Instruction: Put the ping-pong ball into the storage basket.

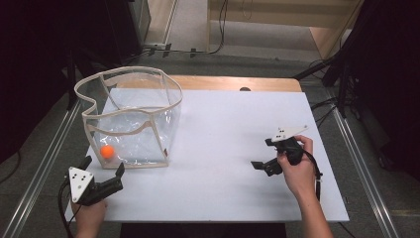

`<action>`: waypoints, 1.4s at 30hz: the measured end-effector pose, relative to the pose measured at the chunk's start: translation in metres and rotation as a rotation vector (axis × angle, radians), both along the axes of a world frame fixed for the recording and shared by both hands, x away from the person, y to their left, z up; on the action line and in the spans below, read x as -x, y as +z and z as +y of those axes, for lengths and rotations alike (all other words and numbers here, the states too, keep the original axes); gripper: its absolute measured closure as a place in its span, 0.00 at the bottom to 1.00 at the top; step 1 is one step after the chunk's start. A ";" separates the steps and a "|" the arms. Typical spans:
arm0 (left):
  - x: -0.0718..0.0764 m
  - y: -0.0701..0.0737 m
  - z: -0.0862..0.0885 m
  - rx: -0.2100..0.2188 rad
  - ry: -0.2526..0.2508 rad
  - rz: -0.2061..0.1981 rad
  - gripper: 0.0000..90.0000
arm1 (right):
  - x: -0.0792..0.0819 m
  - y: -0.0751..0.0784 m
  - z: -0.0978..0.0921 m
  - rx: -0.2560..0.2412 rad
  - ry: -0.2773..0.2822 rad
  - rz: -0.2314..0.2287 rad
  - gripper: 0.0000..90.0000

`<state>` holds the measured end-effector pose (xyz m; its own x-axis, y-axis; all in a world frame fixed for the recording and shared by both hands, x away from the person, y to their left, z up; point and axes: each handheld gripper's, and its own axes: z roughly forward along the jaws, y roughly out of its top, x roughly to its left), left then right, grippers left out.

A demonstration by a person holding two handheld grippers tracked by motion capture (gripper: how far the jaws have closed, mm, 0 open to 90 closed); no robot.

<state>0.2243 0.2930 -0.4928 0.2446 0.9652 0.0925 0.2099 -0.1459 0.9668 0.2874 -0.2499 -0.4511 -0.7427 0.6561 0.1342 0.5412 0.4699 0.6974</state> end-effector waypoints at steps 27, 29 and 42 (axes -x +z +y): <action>0.000 0.000 -0.001 0.001 0.003 -0.006 0.00 | 0.035 -0.021 -0.057 -0.117 -0.123 -0.078 0.00; 0.000 0.000 0.000 0.001 0.002 -0.006 0.00 | 0.036 -0.023 -0.061 -0.124 -0.135 -0.075 0.00; 0.001 0.000 -0.001 -0.003 0.004 -0.006 0.00 | 0.051 -0.040 -0.080 -0.183 -0.158 -0.124 0.00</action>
